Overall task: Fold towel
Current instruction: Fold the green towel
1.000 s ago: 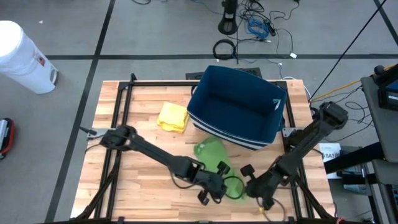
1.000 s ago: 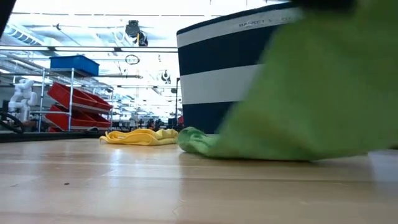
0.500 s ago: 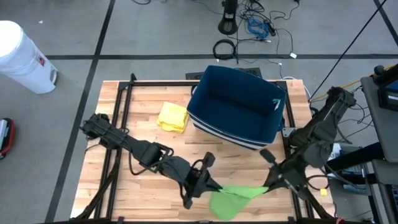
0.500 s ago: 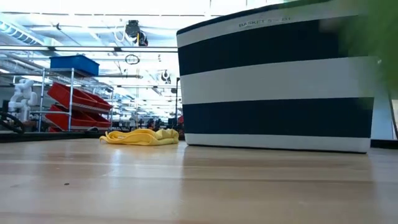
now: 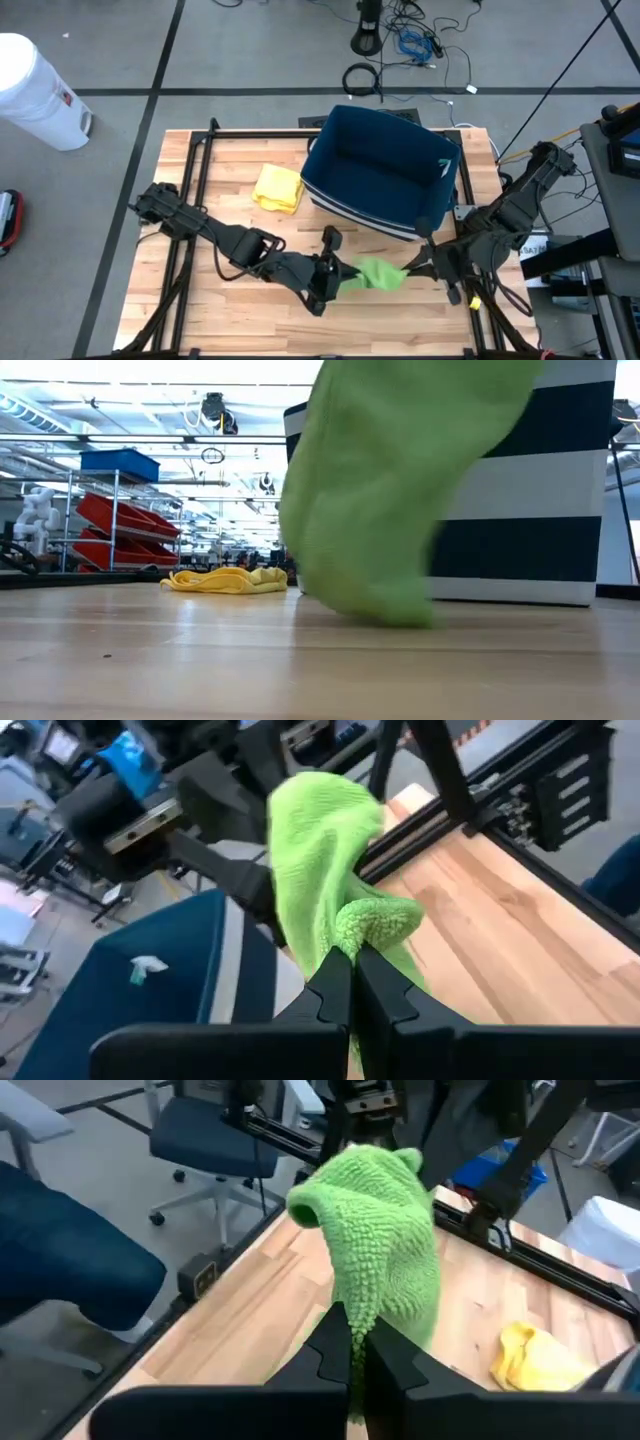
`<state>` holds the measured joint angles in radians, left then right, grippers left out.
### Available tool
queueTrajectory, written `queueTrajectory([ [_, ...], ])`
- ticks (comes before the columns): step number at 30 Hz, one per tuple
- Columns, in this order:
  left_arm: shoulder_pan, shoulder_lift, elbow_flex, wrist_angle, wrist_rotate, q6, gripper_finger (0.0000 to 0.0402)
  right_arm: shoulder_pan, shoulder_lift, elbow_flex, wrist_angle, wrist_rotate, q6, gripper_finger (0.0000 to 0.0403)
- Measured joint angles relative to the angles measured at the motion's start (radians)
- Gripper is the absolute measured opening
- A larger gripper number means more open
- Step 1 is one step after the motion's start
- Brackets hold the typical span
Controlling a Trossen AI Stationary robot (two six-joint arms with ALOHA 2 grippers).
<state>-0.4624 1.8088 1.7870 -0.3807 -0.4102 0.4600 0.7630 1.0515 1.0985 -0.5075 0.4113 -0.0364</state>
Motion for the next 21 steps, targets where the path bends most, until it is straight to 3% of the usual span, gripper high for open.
queueTrajectory([
  [2, 0.006, 0.000, 0.000, -0.028, 0.075, -0.033, 0.0000, -0.004, 0.000, 0.000, 0.017, -0.053, -0.002, 0.0000],
  [5, 0.013, 0.000, 0.000, -0.054, 0.329, -0.055, 0.0000, -0.011, 0.003, 0.000, 0.050, -0.246, -0.013, 0.0000],
  [8, 0.003, 0.000, 0.001, -0.018, 0.364, -0.055, 0.0000, -0.015, 0.010, 0.000, 0.095, -0.401, -0.045, 0.0000],
  [12, 0.004, 0.000, 0.000, -0.002, 0.344, -0.040, 0.0000, -0.017, 0.011, 0.000, 0.121, -0.418, -0.075, 0.0000],
  [17, 0.011, 0.000, 0.000, 0.009, 0.227, -0.032, 0.0000, -0.045, 0.003, 0.000, 0.110, -0.341, -0.122, 0.0000],
  [21, 0.015, 0.000, 0.000, -0.009, -0.011, -0.011, 0.0000, -0.072, -0.002, 0.001, 0.092, -0.205, -0.164, 0.0000],
])
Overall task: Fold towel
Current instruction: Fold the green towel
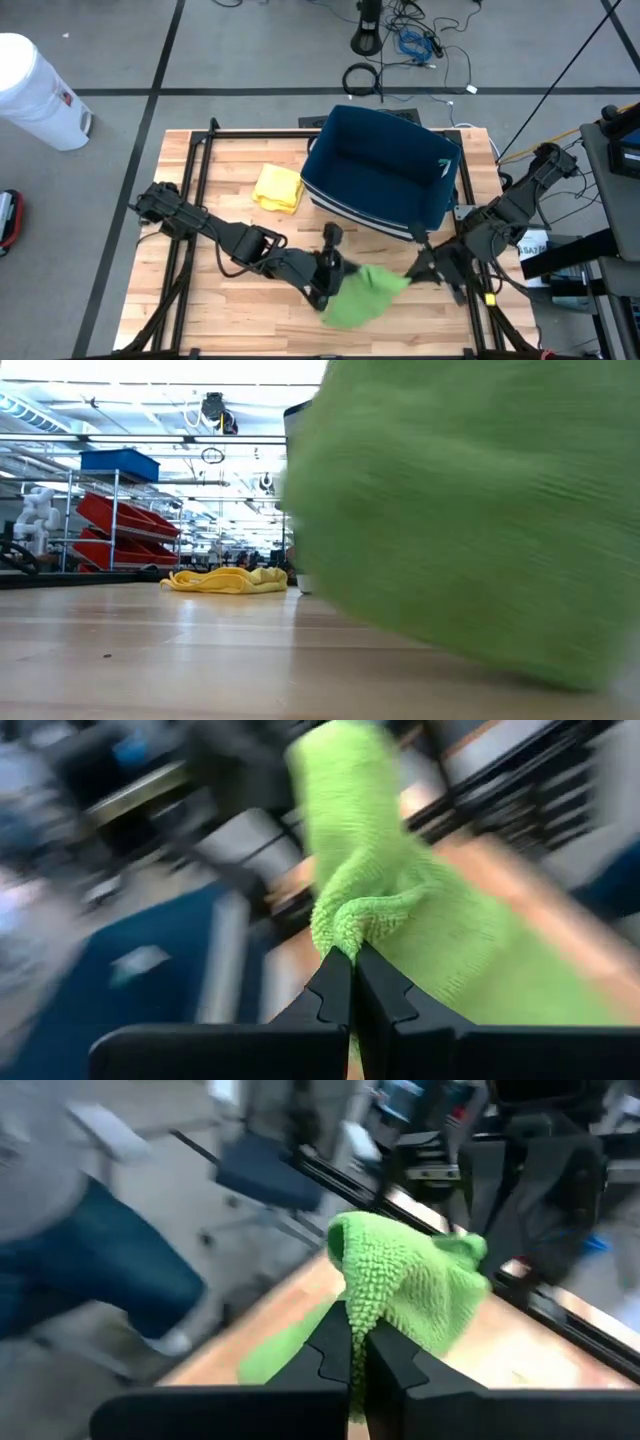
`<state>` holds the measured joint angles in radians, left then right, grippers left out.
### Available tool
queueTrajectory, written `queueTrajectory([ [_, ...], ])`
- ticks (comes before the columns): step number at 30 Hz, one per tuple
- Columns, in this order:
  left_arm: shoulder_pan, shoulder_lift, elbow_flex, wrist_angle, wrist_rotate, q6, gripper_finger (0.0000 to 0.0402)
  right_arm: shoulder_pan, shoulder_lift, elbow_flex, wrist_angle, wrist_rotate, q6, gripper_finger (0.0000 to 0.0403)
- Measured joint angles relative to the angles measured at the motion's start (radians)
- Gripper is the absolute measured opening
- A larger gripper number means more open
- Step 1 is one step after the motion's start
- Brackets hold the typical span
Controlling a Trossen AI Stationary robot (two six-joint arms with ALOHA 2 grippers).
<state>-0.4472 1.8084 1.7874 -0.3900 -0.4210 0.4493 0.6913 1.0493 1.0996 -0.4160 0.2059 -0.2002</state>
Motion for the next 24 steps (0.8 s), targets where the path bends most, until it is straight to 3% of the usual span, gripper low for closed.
queueTrajectory([
  [3, 0.013, 0.000, 0.000, -0.051, -0.131, 0.030, 0.0000, -0.038, -0.005, 0.000, -0.050, 0.080, -0.037, 0.0000],
  [13, 0.070, 0.000, 0.000, -0.072, -0.173, 0.119, 0.0000, -0.146, -0.004, 0.000, -0.049, 0.100, -0.109, 0.0000],
  [16, 0.047, 0.000, 0.000, -0.073, -0.162, 0.119, 0.0000, -0.146, -0.004, 0.000, -0.088, -0.002, -0.042, 0.0000],
  [20, 0.021, 0.000, 0.000, -0.110, -0.042, 0.105, 0.0000, -0.145, 0.004, 0.000, -0.183, -0.157, 0.110, 0.0000],
  [24, 0.004, 0.000, 0.000, -0.110, 0.024, 0.076, 0.0000, -0.123, 0.026, 0.000, -0.208, -0.227, 0.148, 0.0000],
])
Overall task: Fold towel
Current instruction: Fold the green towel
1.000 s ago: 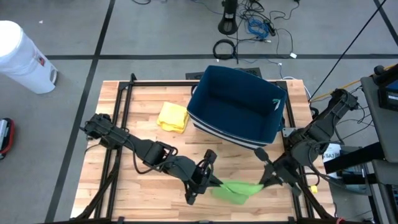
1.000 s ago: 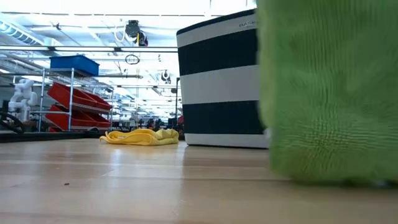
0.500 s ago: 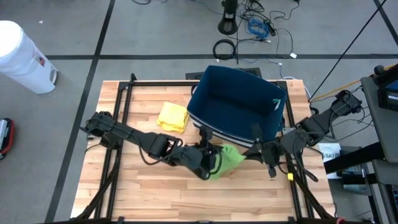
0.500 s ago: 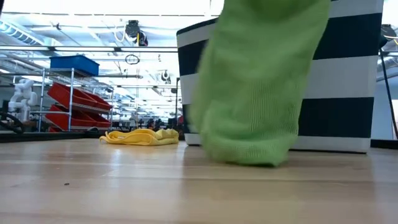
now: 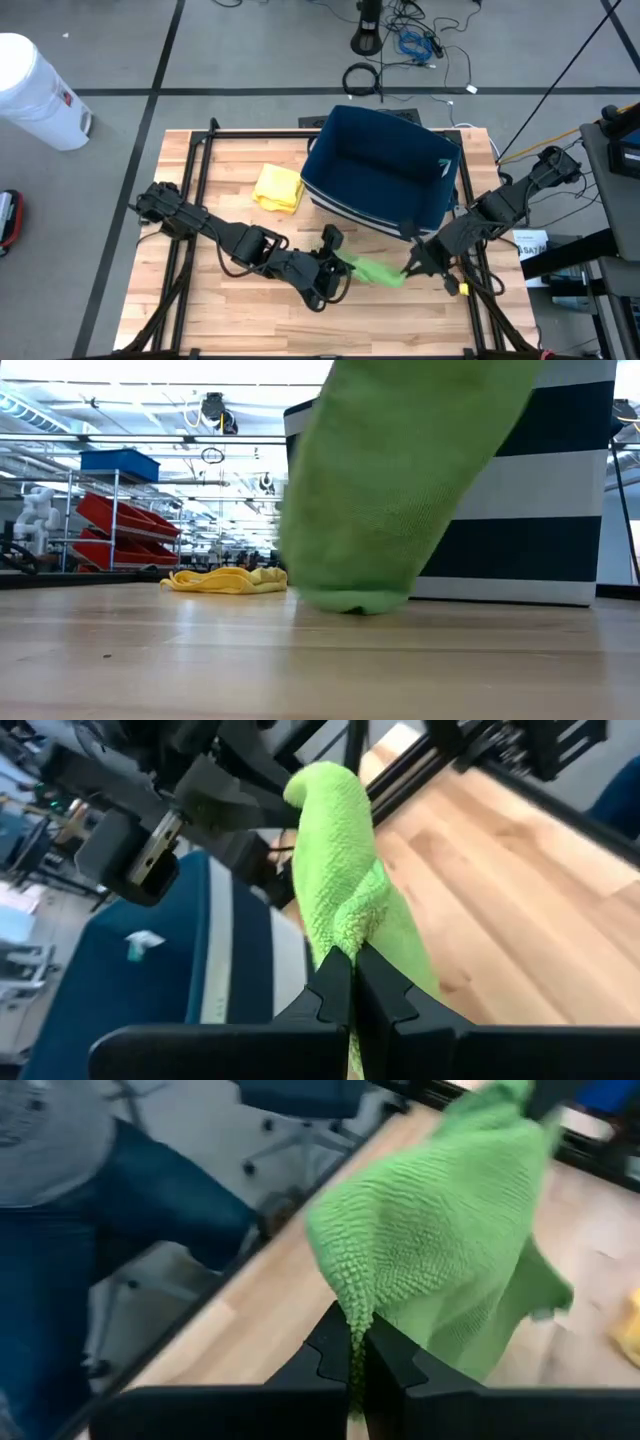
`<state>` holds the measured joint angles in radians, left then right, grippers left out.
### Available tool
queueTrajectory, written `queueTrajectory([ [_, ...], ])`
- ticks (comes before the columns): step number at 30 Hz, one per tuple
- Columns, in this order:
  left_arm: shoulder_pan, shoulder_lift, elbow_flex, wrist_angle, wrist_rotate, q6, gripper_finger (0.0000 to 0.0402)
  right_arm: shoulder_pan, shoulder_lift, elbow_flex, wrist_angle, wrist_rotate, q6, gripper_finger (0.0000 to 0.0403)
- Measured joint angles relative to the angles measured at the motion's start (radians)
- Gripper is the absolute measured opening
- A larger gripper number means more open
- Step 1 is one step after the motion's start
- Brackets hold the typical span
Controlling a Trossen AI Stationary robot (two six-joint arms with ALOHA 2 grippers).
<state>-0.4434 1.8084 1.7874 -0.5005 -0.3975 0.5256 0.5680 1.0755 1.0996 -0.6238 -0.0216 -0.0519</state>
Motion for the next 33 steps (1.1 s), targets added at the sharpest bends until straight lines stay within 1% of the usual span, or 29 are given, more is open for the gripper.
queueTrajectory([
  [2, -0.010, 0.000, 0.000, 0.013, 0.004, 0.005, 0.0000, 0.021, 0.003, 0.000, 0.052, -0.029, -0.031, 0.0000],
  [9, -0.045, -0.001, 0.000, 0.073, 0.007, 0.034, 0.0000, 0.059, -0.018, 0.000, 0.200, -0.037, -0.199, 0.0000],
  [11, -0.057, -0.001, 0.000, 0.085, 0.007, 0.034, 0.0000, 0.065, -0.024, 0.000, 0.223, -0.046, -0.215, 0.0000],
  [13, -0.069, -0.001, 0.000, 0.092, 0.008, 0.034, 0.0000, 0.068, -0.027, 0.000, 0.231, -0.085, -0.217, 0.0000],
  [16, -0.084, -0.001, 0.000, 0.102, 0.047, 0.033, 0.0000, 0.069, -0.027, 0.000, 0.246, -0.145, -0.218, 0.0000],
  [22, -0.105, -0.001, 0.000, 0.127, 0.108, 0.030, 0.0000, 0.075, -0.026, 0.000, 0.271, -0.216, -0.212, 0.0000],
  [25, -0.118, -0.001, 0.000, 0.129, 0.159, 0.030, 0.0000, 0.079, -0.027, 0.000, 0.295, -0.304, -0.214, 0.0000],
  [27, -0.123, -0.001, 0.000, 0.136, 0.195, 0.030, 0.0000, 0.081, -0.026, 0.000, 0.313, -0.340, -0.216, 0.0000],
  [33, -0.121, -0.001, 0.000, 0.139, 0.270, 0.031, 0.0000, 0.081, -0.024, 0.000, 0.303, -0.363, -0.219, 0.0000],
])
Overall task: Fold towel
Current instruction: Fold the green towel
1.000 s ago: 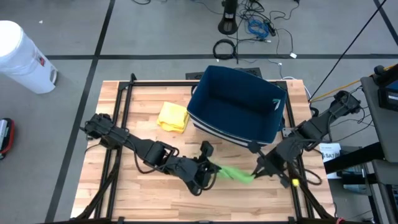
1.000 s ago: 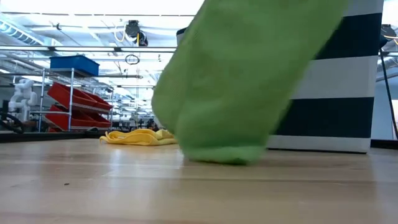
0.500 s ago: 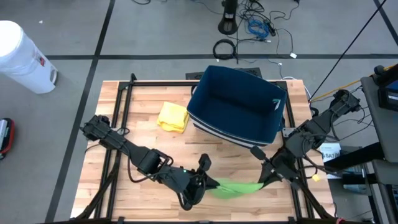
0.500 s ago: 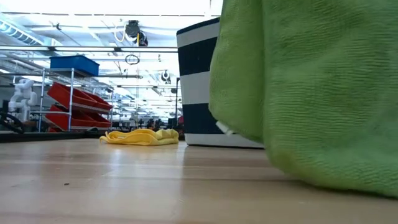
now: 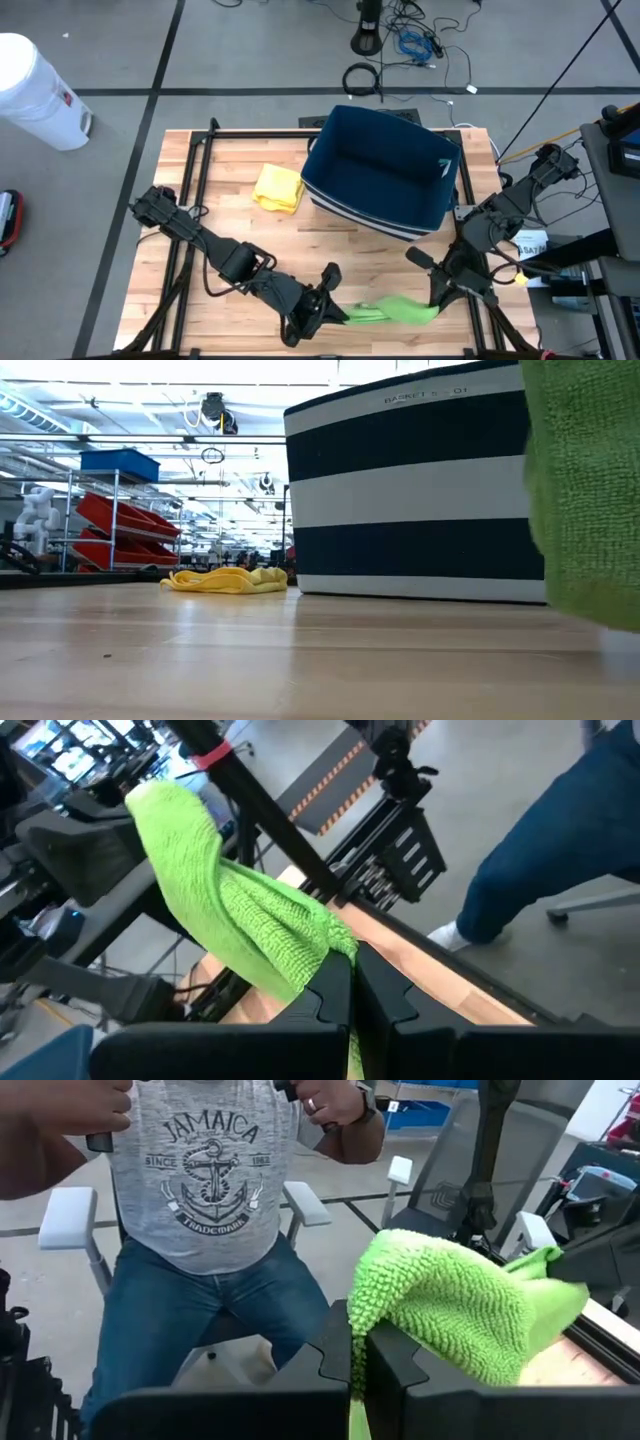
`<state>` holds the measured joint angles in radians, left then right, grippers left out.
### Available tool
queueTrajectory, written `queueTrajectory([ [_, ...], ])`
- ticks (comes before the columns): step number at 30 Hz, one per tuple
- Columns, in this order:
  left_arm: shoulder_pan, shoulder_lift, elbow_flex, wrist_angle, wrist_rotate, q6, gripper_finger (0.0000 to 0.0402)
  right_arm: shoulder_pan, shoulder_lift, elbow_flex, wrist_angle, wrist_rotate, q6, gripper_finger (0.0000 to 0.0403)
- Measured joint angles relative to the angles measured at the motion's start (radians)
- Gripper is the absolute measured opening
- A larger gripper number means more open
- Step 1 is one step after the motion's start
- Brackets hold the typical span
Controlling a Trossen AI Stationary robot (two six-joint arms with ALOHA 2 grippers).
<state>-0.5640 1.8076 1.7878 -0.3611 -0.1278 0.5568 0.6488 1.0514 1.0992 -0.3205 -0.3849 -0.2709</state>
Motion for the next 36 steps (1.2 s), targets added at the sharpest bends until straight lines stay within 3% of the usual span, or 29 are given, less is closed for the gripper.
queueTrajectory([
  [7, 0.026, 0.000, 0.000, -0.022, 0.014, 0.002, 0.0000, 0.000, 0.004, 0.000, -0.011, -0.001, -0.030, 0.0000],
  [16, 0.144, 0.039, 0.000, -0.190, -0.013, -0.107, 0.0000, -0.063, 0.020, -0.001, -0.292, 0.256, 0.018, 0.0000],
  [22, 0.206, 0.049, -0.002, -0.209, -0.149, -0.050, 0.0000, -0.106, 0.033, -0.001, -0.313, 0.390, -0.075, 0.0000],
  [28, 0.237, 0.021, 0.000, -0.137, -0.378, 0.059, 0.0000, -0.149, 0.020, -0.001, -0.324, 0.572, -0.249, 0.0000],
  [33, 0.193, 0.009, 0.000, -0.128, -0.389, 0.079, 0.0000, -0.157, -0.006, 0.000, -0.338, 0.560, -0.238, 0.0000],
  [36, 0.151, 0.009, 0.000, -0.139, -0.351, 0.070, 0.0000, -0.154, -0.005, 0.000, -0.366, 0.458, -0.185, 0.0000],
])
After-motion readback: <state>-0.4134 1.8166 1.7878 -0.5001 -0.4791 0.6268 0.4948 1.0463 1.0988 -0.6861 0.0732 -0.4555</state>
